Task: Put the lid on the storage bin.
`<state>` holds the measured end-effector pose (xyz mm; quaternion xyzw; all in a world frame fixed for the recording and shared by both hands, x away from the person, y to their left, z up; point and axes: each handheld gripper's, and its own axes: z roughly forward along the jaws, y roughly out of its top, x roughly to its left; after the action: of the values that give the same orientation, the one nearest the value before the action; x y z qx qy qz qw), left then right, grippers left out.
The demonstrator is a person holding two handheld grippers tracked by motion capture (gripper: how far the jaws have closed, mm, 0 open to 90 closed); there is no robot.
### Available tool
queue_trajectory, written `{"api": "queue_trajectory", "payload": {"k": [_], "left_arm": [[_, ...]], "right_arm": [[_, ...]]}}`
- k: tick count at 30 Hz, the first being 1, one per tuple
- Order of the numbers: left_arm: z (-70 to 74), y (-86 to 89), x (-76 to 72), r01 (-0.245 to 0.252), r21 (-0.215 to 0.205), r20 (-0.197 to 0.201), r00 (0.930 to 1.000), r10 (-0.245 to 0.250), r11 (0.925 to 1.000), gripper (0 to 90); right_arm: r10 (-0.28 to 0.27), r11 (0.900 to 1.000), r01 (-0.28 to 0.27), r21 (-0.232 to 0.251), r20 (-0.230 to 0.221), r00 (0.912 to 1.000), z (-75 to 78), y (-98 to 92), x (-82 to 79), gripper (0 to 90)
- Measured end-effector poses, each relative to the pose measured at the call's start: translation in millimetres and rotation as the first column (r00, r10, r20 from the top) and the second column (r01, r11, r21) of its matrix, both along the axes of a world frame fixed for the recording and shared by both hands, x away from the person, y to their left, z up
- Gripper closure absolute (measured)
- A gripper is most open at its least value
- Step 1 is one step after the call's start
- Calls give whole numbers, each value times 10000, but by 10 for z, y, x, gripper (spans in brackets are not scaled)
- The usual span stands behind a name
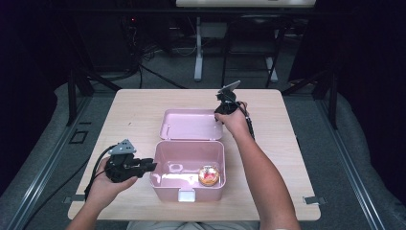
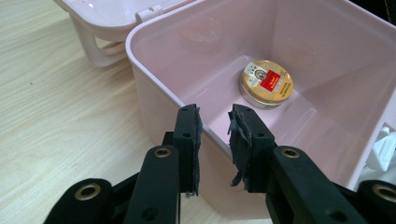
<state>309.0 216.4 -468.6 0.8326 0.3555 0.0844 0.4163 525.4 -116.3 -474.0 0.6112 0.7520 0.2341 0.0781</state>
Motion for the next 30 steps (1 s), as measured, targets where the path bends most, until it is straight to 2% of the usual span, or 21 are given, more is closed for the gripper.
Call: {"api": "queue_trajectory", "payload": {"k": [5, 11, 23, 30], "left_arm": [[-1, -1, 0, -15, -6, 14, 10000, 15, 10000, 723], [1, -1, 3, -1, 14, 10, 10000, 1, 10000, 724], [1, 1, 4, -19, -8, -14, 10000, 19, 10000, 726], [0, 3, 4, -20, -17, -21, 10000, 20, 10000, 726]], "right_arm": [[-108, 9999, 107, -50, -111, 9999, -9, -4, 1, 747], [-283, 9995, 286, 121, -254, 9993, -1, -37, -2, 793], [-353, 9994, 354, 67, -174, 9992, 24, -29, -15, 809], [-270, 9996, 271, -114, 73, 9996, 73, -14, -38, 816]]}}
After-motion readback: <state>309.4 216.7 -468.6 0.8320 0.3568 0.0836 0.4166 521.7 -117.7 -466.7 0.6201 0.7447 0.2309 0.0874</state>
